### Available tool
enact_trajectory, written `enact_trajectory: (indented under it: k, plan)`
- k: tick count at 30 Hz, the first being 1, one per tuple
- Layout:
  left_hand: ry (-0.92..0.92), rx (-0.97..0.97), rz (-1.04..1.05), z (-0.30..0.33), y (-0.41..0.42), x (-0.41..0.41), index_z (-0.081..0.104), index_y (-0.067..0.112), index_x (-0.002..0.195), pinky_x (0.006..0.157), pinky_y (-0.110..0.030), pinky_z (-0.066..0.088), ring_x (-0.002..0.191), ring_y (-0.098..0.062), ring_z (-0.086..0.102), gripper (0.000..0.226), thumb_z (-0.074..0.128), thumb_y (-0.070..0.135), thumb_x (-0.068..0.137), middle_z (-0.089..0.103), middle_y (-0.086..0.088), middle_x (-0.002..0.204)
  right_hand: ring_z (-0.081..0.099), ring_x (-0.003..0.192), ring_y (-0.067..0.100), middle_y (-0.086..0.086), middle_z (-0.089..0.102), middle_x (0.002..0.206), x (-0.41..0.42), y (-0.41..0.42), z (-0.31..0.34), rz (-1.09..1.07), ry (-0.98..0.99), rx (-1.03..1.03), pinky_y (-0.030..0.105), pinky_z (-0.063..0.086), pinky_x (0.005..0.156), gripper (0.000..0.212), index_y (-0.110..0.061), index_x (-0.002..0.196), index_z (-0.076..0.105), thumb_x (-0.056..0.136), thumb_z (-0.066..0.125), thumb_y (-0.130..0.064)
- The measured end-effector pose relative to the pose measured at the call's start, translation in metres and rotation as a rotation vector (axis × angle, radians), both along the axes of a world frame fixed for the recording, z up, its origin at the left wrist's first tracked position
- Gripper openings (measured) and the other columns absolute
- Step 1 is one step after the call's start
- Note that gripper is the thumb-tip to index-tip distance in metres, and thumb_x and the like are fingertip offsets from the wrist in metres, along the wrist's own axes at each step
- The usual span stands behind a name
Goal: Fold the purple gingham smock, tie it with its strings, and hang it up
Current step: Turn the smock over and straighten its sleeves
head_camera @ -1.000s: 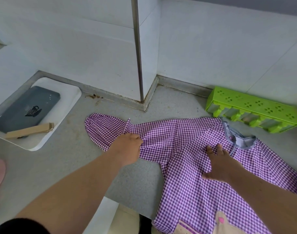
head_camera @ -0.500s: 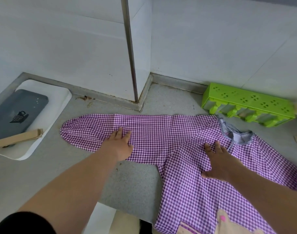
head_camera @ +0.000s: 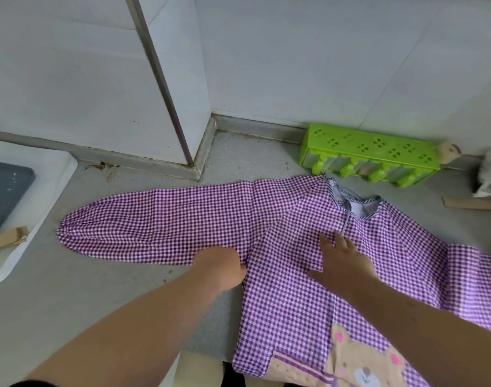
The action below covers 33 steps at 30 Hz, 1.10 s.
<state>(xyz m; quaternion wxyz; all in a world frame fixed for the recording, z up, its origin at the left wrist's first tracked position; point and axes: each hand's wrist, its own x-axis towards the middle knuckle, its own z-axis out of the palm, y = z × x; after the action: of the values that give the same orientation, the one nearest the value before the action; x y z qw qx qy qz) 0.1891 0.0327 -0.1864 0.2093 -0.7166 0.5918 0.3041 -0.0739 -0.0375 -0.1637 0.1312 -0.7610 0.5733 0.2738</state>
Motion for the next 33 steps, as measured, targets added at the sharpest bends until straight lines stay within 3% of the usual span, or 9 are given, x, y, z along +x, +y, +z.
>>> enact_trajectory:
  k: [4,7,11,18,23,26,29,31,33]
  plan:
    - [0.199,0.177,0.349,0.003,0.002,-0.013,0.067,0.018,0.100,0.092,-0.039,0.062,0.081,-0.018,0.076,0.048,0.049,0.062,0.102,0.077,0.000,0.087,-0.006,0.159,0.037,0.009,-0.019,0.171,-0.011,0.004,-0.004,-0.027,-0.054,0.088,0.061,0.043,0.111,0.120,-0.025,0.163,-0.015,0.083,0.057,-0.080]
    - [0.251,0.079,0.508,0.000,0.008,-0.024,0.068,0.015,0.101,0.076,-0.033,0.062,0.076,-0.020,0.076,0.046,0.058,0.060,0.099,0.077,-0.003,0.088,-0.007,0.158,0.039,0.010,-0.020,0.171,-0.015,0.000,-0.005,-0.018,-0.064,0.095,0.061,0.042,0.112,0.122,-0.024,0.163,-0.014,0.082,0.059,-0.079]
    - [0.389,-0.078,0.748,-0.008,0.020,-0.035,0.070,0.013,0.112,0.076,-0.031,0.057,0.085,-0.020,0.069,0.045,0.071,0.053,0.092,0.075,-0.006,0.109,-0.006,0.158,0.039,0.010,-0.021,0.171,-0.018,-0.001,-0.005,-0.011,-0.078,0.103,0.061,0.044,0.111,0.123,-0.026,0.162,-0.015,0.081,0.059,-0.081]
    - [-0.010,-0.026,0.403,0.003,0.029,-0.054,0.063,0.022,0.095,0.087,-0.032,0.058,0.086,-0.015,0.066,0.026,0.064,0.047,0.098,0.066,0.006,0.092,-0.010,0.158,0.036,0.007,-0.025,0.170,-0.022,0.000,-0.004,-0.006,-0.085,0.113,0.061,0.044,0.110,0.123,-0.028,0.161,-0.019,0.081,0.058,-0.081]
    - [0.074,-0.037,0.400,-0.007,0.025,-0.060,0.065,0.017,0.106,0.093,-0.032,0.058,0.097,-0.019,0.068,0.016,0.055,0.030,0.106,0.070,-0.001,0.107,-0.010,0.158,0.036,0.007,-0.025,0.170,-0.022,0.000,-0.004,0.000,-0.070,0.119,0.061,0.044,0.110,0.123,-0.028,0.161,-0.019,0.081,0.057,-0.082]
    - [0.162,-0.031,0.439,-0.013,0.030,-0.051,0.065,0.021,0.100,0.092,-0.035,0.058,0.098,-0.020,0.069,0.019,0.052,0.035,0.105,0.069,0.002,0.104,-0.009,0.158,0.037,0.008,-0.025,0.170,-0.023,-0.001,-0.004,0.010,-0.073,0.124,0.061,0.042,0.112,0.123,-0.028,0.161,-0.020,0.081,0.057,-0.082]
    - [0.291,-0.031,0.559,0.002,0.031,-0.031,0.064,0.018,0.114,0.091,-0.034,0.050,0.108,-0.025,0.066,0.025,0.042,0.030,0.110,0.067,-0.007,0.120,-0.009,0.158,0.037,0.008,-0.025,0.170,-0.024,-0.004,-0.005,0.011,-0.074,0.123,0.062,0.041,0.113,0.124,-0.028,0.161,-0.020,0.080,0.057,-0.083]
    - [0.330,-0.024,0.760,0.010,0.031,-0.018,0.058,0.011,0.137,0.097,-0.036,0.046,0.119,-0.027,0.060,0.035,0.036,0.025,0.113,0.060,-0.013,0.140,-0.008,0.158,0.037,0.008,-0.023,0.170,-0.025,-0.006,-0.006,0.009,-0.087,0.124,0.063,0.040,0.114,0.125,-0.028,0.161,-0.018,0.079,0.057,-0.083]
    - [0.370,0.013,0.900,0.013,0.035,-0.014,0.044,0.016,0.156,0.108,-0.041,0.042,0.133,-0.027,0.053,0.049,0.032,0.037,0.114,0.049,-0.009,0.157,-0.008,0.158,0.037,0.007,-0.023,0.170,-0.027,-0.008,-0.007,0.002,-0.096,0.125,0.063,0.039,0.114,0.126,-0.029,0.161,-0.018,0.078,0.058,-0.084]
